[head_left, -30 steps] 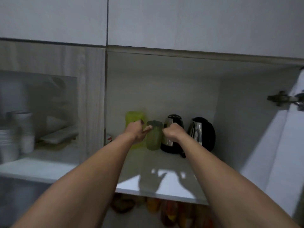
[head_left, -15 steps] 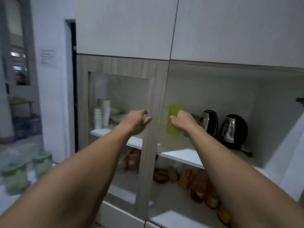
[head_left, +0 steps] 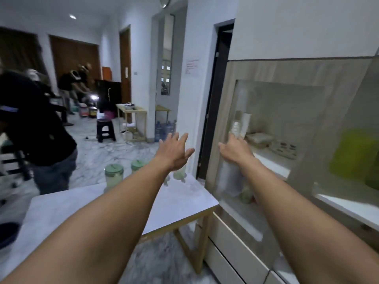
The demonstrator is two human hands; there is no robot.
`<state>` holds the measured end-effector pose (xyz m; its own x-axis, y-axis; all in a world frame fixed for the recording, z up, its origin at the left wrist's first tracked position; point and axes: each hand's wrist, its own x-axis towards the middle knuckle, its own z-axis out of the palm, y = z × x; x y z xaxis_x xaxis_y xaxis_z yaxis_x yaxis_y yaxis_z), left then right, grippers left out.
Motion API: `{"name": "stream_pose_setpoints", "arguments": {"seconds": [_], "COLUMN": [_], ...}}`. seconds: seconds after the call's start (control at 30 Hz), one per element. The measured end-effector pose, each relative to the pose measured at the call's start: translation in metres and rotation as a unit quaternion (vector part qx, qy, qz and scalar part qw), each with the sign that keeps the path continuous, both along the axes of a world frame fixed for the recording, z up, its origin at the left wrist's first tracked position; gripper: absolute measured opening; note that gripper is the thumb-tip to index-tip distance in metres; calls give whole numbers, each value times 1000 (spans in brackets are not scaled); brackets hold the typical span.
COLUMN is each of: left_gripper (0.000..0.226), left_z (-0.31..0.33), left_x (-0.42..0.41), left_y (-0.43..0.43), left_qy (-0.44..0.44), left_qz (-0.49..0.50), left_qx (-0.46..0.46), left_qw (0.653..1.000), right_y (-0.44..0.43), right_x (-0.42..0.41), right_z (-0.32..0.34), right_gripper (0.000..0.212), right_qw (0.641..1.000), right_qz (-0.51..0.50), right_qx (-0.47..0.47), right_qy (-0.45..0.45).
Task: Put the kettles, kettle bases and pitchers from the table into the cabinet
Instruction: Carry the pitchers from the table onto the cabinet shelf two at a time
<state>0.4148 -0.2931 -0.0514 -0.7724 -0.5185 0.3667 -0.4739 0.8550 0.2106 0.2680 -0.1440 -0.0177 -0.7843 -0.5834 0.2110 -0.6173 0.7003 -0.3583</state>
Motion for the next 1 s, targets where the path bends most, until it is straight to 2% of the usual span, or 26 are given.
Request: {"name": "stream_pose_setpoints", "arguments": {"seconds": [0.27, 0.47, 0.63, 0.8, 1.0], "left_gripper": [70, 71, 72, 72, 72], "left_z": [-37, -60, -88, -129, -187], "left_x": [101, 132, 140, 127, 95], "left_y": [-95, -162, -207, -249, -303], "left_qy": [-19, -28, -41, -63, -45], "left_qz": [115, 154, 187, 202, 213], "left_qx": [36, 52, 64, 94, 142], "left_qw": [993, 986, 979, 973, 966], "right_y": [-131, -210, -260, -310, -379], "right_x": [80, 105, 103, 84, 48], "right_z": [-34, -60, -87, -129, -189], "right_gripper": [72, 71, 61, 61, 60], "right_qw": [993, 986, 983, 978, 969], "right_qz": [112, 151, 168, 185, 214], "right_qx": [46, 63, 73, 93, 107], "right_qy": [-15, -25, -30, -37, -61]}}
